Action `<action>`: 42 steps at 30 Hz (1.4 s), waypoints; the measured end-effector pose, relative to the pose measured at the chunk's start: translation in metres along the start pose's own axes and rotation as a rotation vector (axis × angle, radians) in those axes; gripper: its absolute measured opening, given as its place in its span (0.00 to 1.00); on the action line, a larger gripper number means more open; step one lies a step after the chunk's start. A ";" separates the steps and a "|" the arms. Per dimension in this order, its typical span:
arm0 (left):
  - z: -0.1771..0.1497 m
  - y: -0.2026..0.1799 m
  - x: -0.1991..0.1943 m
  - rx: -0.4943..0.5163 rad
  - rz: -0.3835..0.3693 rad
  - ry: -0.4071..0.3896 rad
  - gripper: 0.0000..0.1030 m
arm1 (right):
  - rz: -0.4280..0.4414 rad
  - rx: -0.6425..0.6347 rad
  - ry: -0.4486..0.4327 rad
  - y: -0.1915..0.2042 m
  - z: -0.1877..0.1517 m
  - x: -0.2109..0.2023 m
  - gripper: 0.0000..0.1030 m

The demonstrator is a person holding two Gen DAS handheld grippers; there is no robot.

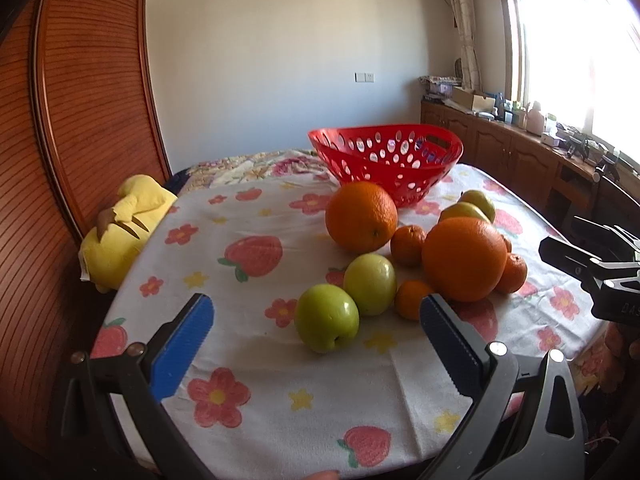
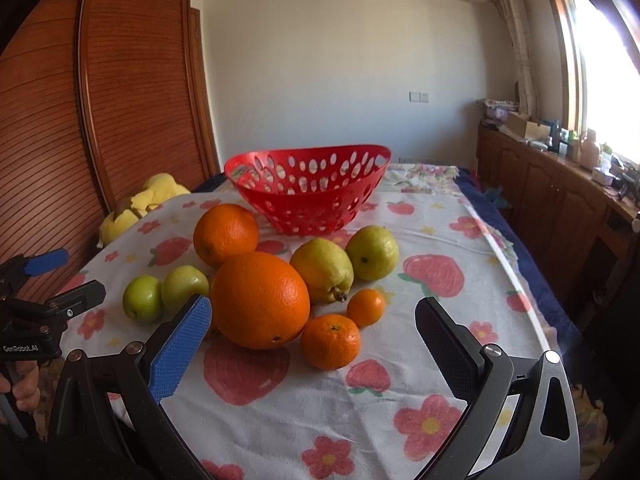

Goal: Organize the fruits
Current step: 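Grasp the green apple with the left tool while the right tool grasps the large orange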

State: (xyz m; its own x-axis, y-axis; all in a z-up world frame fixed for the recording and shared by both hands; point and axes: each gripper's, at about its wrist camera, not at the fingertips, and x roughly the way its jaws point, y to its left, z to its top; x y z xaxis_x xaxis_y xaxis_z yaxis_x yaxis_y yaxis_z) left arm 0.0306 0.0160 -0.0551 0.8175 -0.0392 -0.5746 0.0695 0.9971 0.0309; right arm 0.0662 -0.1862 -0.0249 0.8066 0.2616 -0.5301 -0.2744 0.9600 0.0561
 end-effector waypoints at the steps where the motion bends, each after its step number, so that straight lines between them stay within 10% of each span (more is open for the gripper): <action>1: -0.001 0.000 0.003 0.001 -0.005 0.007 1.00 | 0.007 -0.004 0.008 0.001 0.000 0.003 0.99; 19: -0.006 0.010 0.045 0.001 -0.072 0.103 0.98 | 0.105 -0.090 0.103 0.010 0.004 0.049 0.92; 42: -0.009 0.016 0.072 -0.015 -0.139 0.164 0.61 | 0.211 -0.125 0.215 0.024 0.003 0.086 0.91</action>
State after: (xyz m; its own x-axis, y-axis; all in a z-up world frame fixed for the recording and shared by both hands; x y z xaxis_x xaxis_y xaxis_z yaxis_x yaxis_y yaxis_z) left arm 0.0858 0.0295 -0.1032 0.6967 -0.1662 -0.6978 0.1650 0.9838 -0.0695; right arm 0.1301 -0.1404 -0.0667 0.5997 0.4139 -0.6849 -0.4972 0.8633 0.0864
